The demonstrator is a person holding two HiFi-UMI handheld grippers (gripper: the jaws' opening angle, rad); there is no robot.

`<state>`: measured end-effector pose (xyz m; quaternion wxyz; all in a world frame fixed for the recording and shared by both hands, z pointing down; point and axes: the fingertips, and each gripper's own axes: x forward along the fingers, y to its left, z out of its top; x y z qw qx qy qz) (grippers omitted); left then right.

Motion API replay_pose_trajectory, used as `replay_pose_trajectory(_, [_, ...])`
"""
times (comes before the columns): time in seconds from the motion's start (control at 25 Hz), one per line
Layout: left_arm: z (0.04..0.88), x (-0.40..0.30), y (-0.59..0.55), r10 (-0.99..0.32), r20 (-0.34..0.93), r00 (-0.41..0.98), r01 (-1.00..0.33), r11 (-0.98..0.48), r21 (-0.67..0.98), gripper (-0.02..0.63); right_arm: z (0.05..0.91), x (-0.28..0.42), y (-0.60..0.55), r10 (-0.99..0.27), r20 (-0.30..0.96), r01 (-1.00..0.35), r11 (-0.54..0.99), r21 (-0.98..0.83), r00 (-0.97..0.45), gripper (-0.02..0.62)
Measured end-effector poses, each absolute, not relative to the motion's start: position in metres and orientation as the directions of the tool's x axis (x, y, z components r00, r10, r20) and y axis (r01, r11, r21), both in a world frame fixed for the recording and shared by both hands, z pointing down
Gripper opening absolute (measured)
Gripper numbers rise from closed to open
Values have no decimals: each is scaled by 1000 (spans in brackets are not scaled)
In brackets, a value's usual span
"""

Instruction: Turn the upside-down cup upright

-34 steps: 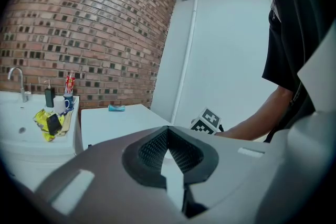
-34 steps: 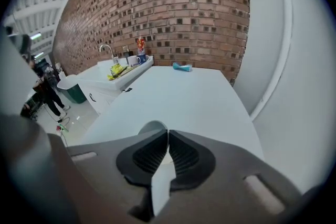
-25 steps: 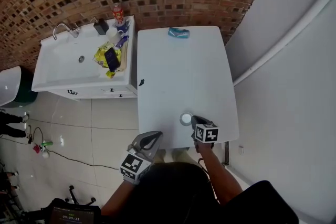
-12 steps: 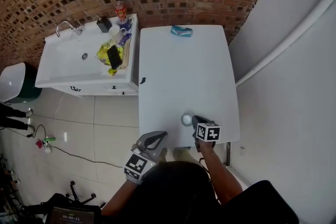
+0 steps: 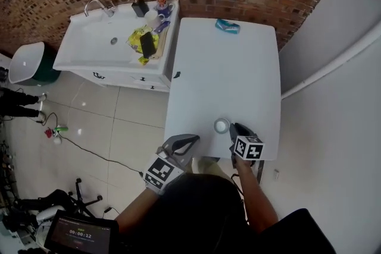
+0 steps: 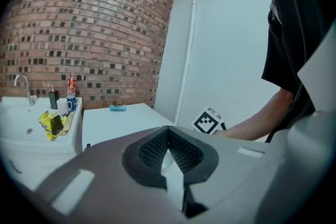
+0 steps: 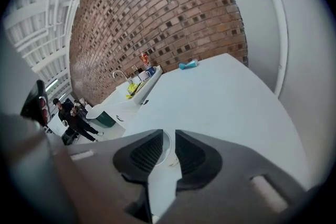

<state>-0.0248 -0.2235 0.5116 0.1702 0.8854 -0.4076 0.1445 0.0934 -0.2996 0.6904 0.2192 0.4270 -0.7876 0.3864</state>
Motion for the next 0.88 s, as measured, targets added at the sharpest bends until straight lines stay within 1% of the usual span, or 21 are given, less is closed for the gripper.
replay_pose_trajectory(0.16, [513,-28,-219,-700,380,604,-793,-573,207,15,657,99,-295,-556,640,-845,417,-337,-530,55])
replay_pose_trajectory(0.32, [512,-32,-209,-717,360,596,-803,-540,252,15,625,94,-282,-598,592,-835,469,-288,-540,50])
replay_pose_trajectory(0.48, [509,-37,-198,-709,340,618,-786,-553,275,15,595,86,-266,-636,537,-824,508,-250,-555,1])
replay_pose_trajectory(0.68, [507,-59,-177,-701,316,639,-769,-582,263,15,580,73,-240,-663,513,-833,497,-243,-545,-6])
replay_pose_trajectory(0.88, [501,-80,-146,-662,296,689,-725,-636,264,15,559,54,-203,-700,487,-850,469,-239,-523,-6])
